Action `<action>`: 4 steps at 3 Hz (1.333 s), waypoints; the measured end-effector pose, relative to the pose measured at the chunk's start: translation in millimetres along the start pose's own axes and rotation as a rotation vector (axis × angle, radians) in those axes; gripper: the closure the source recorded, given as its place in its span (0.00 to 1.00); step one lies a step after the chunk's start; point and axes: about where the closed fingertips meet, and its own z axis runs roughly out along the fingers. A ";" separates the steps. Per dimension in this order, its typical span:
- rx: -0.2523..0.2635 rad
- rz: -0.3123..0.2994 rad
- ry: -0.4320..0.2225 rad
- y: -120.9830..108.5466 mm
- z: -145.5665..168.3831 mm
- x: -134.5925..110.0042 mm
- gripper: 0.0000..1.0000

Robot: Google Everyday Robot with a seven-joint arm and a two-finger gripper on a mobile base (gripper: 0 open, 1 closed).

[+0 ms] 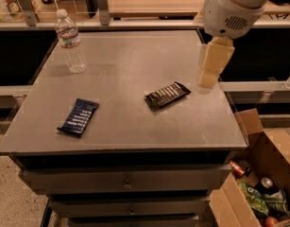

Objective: Pick water bottle

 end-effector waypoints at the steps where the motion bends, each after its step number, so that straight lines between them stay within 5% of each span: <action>1: -0.014 -0.049 -0.057 -33.5 30.8 -38.9 0.00; 2: -0.019 -0.060 -0.130 -59.6 59.3 -71.0 0.00; 4: 0.018 0.013 -0.431 -87.6 108.3 -127.3 0.00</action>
Offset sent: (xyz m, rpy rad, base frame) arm 0.1209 0.1165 -0.0354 0.1952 -0.0151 0.1346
